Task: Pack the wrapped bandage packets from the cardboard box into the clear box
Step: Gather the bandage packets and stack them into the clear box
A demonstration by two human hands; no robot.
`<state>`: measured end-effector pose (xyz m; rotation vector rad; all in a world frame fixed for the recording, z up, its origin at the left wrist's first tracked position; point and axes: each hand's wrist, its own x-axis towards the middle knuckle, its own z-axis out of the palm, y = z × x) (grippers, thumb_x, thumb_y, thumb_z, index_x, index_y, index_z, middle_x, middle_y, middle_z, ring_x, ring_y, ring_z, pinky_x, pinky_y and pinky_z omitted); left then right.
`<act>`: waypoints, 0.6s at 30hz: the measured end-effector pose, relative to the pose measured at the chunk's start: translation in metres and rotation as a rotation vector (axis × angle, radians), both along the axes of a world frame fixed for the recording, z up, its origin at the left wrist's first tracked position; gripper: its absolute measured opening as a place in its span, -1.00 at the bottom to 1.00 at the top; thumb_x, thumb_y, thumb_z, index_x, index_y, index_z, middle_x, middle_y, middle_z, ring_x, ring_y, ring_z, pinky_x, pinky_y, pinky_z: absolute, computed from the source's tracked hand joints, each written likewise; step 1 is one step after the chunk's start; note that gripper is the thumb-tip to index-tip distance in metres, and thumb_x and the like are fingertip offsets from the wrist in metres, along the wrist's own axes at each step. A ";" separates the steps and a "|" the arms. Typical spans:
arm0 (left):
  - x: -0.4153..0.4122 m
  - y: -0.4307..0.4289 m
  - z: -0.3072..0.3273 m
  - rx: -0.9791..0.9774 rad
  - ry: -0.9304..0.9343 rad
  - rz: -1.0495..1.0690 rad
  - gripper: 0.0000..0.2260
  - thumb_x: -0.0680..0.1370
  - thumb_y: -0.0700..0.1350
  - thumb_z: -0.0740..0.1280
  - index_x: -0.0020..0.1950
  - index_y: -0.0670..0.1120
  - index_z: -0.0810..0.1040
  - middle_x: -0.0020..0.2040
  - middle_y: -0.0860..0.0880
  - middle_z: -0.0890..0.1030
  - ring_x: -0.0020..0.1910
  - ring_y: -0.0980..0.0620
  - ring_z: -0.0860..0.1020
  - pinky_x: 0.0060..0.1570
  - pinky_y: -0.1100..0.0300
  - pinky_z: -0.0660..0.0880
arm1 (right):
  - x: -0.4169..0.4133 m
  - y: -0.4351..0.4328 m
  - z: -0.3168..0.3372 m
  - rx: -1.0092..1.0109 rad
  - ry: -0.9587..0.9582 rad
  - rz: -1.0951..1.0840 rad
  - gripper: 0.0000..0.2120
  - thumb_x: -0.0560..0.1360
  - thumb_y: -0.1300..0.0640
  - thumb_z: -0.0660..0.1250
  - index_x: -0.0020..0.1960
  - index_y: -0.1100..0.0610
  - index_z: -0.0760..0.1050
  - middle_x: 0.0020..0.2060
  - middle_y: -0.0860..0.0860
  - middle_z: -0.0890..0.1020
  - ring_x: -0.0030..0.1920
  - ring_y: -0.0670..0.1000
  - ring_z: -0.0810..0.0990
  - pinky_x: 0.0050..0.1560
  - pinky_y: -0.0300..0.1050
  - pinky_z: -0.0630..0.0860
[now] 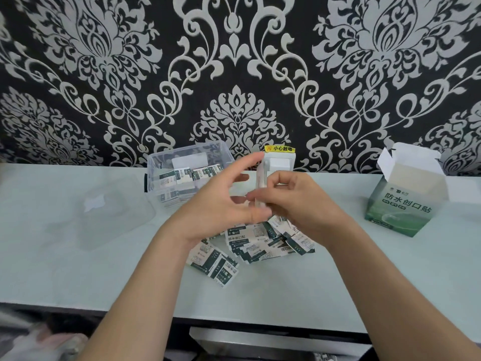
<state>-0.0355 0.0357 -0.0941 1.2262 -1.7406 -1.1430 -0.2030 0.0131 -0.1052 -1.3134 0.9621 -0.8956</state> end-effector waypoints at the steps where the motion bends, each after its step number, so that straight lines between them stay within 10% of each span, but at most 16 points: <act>1: -0.002 0.003 0.000 -0.015 -0.076 -0.062 -0.15 0.34 -0.08 0.59 0.46 0.34 0.21 0.48 0.27 0.25 0.40 0.32 0.26 0.33 0.24 0.35 | -0.002 0.000 0.002 0.071 -0.068 0.054 -0.82 0.45 0.34 0.42 -0.23 0.22 0.43 -0.24 0.29 0.61 -0.25 0.13 0.56 -0.12 -0.09 0.55; 5: -0.014 0.009 -0.001 -0.094 -0.229 -0.110 0.03 0.30 -0.07 0.61 0.50 0.38 -0.02 0.52 0.32 0.00 0.49 0.32 0.03 0.38 0.31 0.17 | -0.006 0.003 0.007 0.204 -0.177 0.192 -0.85 0.51 0.33 0.33 -0.18 0.21 0.38 -0.36 0.08 0.65 -0.39 -0.07 0.63 -0.35 -0.30 0.54; 18: -0.015 0.003 0.010 -0.192 -0.304 -0.046 -0.27 0.25 0.09 0.61 0.34 0.28 0.36 0.19 0.21 0.22 0.31 0.22 0.27 0.25 0.21 0.42 | -0.015 -0.003 0.002 0.287 -0.296 0.328 -0.56 0.42 0.25 0.40 0.26 0.34 0.43 -0.09 0.21 0.66 -0.15 0.09 0.65 -0.19 -0.06 0.60</act>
